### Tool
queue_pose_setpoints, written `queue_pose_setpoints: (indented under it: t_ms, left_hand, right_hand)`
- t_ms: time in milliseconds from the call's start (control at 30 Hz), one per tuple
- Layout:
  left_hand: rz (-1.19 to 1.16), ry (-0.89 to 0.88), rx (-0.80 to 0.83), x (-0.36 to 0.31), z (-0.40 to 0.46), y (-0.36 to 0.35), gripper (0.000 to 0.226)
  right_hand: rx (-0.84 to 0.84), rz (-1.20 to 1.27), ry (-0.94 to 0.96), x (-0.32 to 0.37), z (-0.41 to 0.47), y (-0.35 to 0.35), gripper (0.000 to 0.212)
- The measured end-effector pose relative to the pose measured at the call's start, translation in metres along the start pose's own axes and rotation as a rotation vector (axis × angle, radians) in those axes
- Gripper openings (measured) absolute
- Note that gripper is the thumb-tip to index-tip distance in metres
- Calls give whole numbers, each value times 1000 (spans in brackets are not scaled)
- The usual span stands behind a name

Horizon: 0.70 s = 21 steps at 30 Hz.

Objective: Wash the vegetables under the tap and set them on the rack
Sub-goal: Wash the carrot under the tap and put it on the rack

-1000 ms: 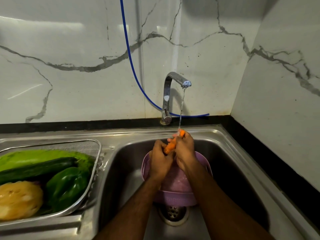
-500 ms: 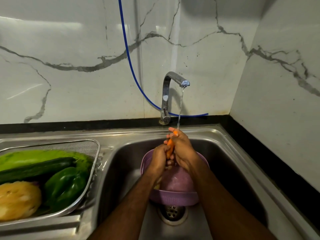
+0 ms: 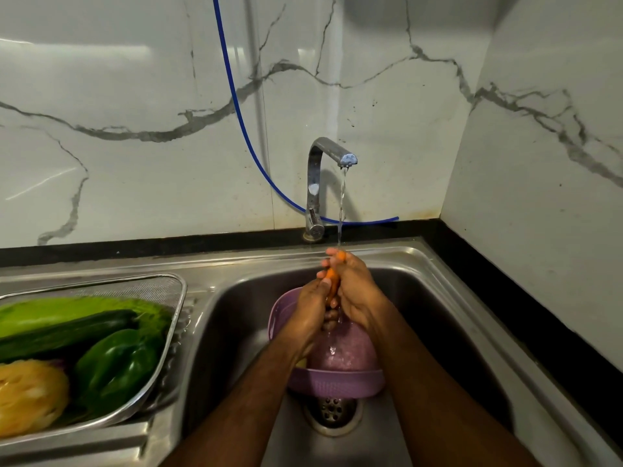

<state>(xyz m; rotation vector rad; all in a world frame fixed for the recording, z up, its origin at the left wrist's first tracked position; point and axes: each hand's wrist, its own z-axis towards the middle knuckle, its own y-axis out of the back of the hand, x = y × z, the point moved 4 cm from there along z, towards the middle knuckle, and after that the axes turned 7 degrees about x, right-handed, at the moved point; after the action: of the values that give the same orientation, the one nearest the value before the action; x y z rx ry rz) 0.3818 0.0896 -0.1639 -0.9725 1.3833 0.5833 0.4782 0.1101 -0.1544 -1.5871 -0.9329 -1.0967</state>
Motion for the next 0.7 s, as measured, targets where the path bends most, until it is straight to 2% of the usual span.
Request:
queue_pose_setpoints:
  t_ms: [100,200,300,367,433,500,600,700]
  left_hand:
    - [50,13,-72,1,1,5,40]
    - [77,9,-50,-1,1,4,44]
    - [55,32,-72,-3,-1,9,52]
    - [-25,46,-105,-3,-3,14,57]
    - [-126,73,-125,-3,-2,17,59]
    - [-196,93,-120,-1,1,16,55]
    - [-209,89,-78,4,7,14,40]
    - [-20,49,-51,13,11,17,29]
  right_hand:
    - [47,-18,7,-3,-1,-3,27]
    - [-90,-16,12,-4,-3,-5,22]
    - [-196,-23,12,-1,1,0,41]
    - [-81,24,10,1,1,-3,39]
    - [64,47,-43,0,-3,-7,26]
    - [128,-97,-147,-5,-9,-10,22]
    - [13,-216,-179,-8,-7,-5,32]
    - [-140,-80,-77,-4,-1,8,26]
